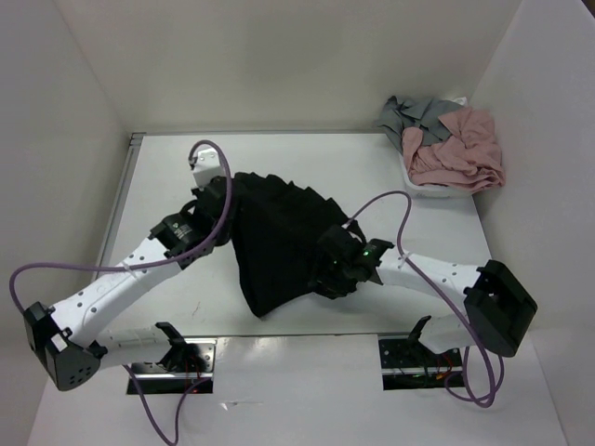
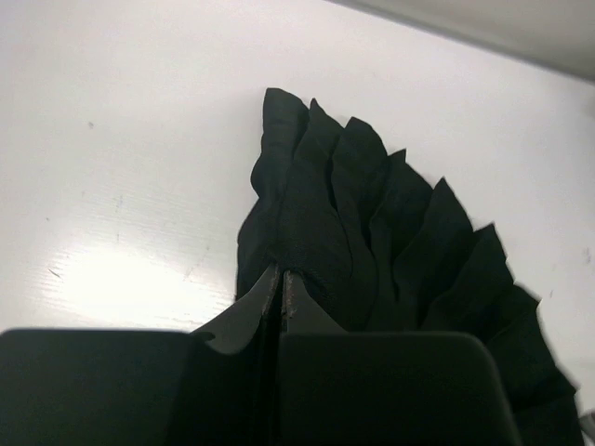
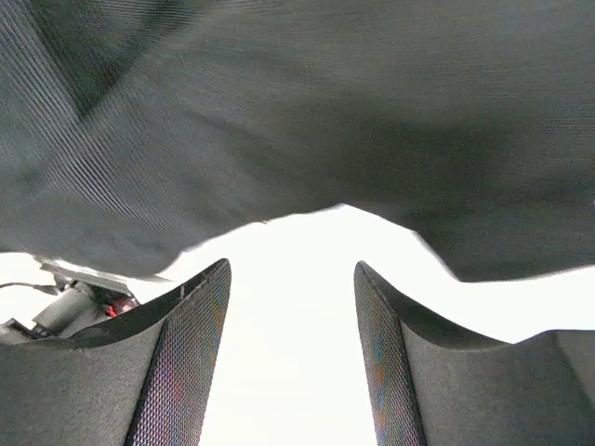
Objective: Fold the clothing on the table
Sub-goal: Flatten the skirt out
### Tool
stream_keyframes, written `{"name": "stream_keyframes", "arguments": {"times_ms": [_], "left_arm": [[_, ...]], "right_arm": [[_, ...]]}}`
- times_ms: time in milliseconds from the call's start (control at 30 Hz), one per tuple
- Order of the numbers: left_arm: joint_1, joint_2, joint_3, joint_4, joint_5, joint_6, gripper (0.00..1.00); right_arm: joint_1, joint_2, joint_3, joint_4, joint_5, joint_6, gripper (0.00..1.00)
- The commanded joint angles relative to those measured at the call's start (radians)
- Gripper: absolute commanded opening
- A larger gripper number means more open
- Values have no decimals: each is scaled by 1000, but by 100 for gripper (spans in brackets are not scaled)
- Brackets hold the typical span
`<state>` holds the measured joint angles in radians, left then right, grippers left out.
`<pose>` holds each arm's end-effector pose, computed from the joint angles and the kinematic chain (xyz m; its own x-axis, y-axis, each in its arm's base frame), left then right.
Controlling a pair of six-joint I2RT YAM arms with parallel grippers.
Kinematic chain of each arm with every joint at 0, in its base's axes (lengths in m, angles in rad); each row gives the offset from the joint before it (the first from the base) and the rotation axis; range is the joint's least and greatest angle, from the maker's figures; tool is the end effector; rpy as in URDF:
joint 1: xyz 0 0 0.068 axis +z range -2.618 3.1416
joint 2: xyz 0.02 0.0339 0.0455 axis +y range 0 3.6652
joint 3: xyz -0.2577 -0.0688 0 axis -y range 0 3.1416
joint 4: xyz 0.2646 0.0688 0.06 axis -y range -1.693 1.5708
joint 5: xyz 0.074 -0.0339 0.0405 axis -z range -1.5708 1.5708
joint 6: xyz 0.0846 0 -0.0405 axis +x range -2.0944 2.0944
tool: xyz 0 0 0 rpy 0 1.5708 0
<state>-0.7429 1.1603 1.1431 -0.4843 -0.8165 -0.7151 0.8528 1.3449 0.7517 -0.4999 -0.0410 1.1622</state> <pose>0.2615 -0.1565 0.3418 -0.2625 -0.3686 -0.8918 -0.2378 0.9204 -0.3104 0.1869 0.2193 0.1257 -0.9341 0.3245 -0.1493 0.2322 0.8693 0.4364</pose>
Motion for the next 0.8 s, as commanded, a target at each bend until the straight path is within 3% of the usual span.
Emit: {"name": "stream_keyframes", "arguments": {"times_ms": [0,233,400,767], "left_arm": [[78,5,41,87,16,-47,0],[119,6,-5,110,60,-69,0],[129,-16,-23,110,69,-69,0],[129,-47,-42,110,69,-60,0]], "right_arm": [[3,-13,43,-26,15,-53,61],[3,29,12,26,58,-32,62],[3,140,119,26,116,-74,64],[-170,152,253,57,98,-199,64]]}}
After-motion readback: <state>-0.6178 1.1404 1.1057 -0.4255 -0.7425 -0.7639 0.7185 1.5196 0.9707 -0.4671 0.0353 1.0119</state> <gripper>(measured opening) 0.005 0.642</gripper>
